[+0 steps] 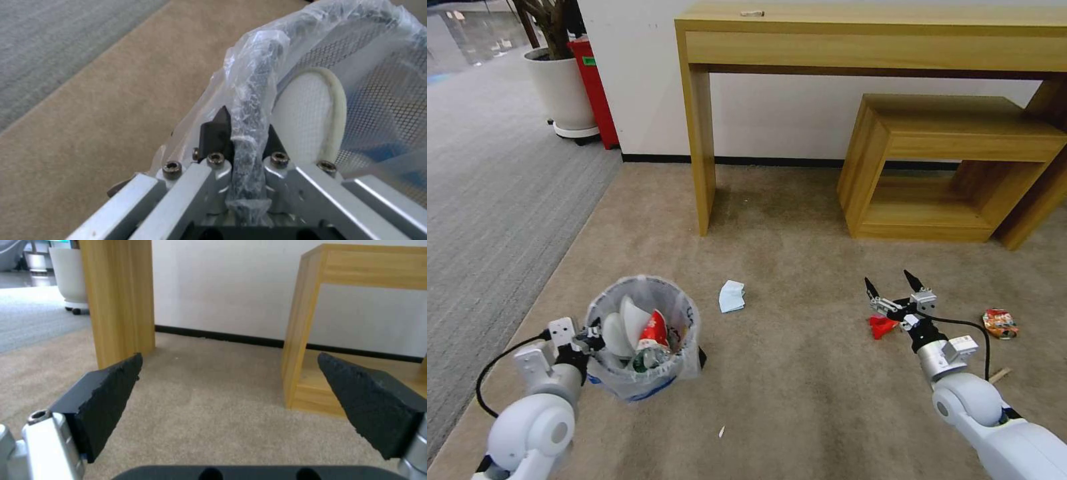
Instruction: Pick up the trash bin and place the garbage on the floor into it.
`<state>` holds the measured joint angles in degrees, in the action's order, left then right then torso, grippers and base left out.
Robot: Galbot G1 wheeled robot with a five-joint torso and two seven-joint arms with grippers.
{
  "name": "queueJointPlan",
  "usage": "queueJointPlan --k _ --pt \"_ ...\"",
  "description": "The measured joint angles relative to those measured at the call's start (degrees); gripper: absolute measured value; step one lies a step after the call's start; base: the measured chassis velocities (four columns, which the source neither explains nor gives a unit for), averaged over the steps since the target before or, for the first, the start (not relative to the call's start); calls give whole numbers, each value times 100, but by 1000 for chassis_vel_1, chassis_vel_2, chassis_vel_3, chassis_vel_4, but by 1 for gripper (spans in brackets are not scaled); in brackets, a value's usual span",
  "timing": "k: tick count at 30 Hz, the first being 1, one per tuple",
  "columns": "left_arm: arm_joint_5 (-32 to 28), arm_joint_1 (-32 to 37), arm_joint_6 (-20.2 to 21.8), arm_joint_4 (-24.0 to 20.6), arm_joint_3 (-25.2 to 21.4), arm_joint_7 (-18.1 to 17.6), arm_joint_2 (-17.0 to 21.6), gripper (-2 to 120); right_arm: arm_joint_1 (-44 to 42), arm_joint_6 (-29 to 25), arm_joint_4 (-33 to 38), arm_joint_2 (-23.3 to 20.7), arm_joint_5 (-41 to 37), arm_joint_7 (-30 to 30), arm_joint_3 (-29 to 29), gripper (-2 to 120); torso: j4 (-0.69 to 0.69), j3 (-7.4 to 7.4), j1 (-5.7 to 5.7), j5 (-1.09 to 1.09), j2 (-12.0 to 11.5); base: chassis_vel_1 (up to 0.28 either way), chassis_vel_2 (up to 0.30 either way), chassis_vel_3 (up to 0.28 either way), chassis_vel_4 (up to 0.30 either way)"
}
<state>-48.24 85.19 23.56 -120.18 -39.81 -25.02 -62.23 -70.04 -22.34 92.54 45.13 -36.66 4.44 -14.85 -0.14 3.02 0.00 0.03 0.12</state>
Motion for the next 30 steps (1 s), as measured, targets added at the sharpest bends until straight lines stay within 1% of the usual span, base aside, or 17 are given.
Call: queueJointPlan --k 5,10,22,30 --pt "-335 42 129 -204 -350 -129 123 2 2 4 -14 52 53 33 16 100 1 0 0 1 0 0 0 0 0" --pt "-459 39 156 -245 -463 -182 152 2 -14 63 -4 121 147 120 36 100 1 0 0 0 -1 0 0 0 0" --pt "-479 42 164 -263 -498 -192 132 2 -99 236 -26 162 363 247 -5 100 0 0 0 1 -1 0 0 0 0" --pt "-414 40 164 -252 -401 -184 86 2 -96 372 -27 159 424 368 -12 100 0 0 0 1 -1 0 0 0 0"
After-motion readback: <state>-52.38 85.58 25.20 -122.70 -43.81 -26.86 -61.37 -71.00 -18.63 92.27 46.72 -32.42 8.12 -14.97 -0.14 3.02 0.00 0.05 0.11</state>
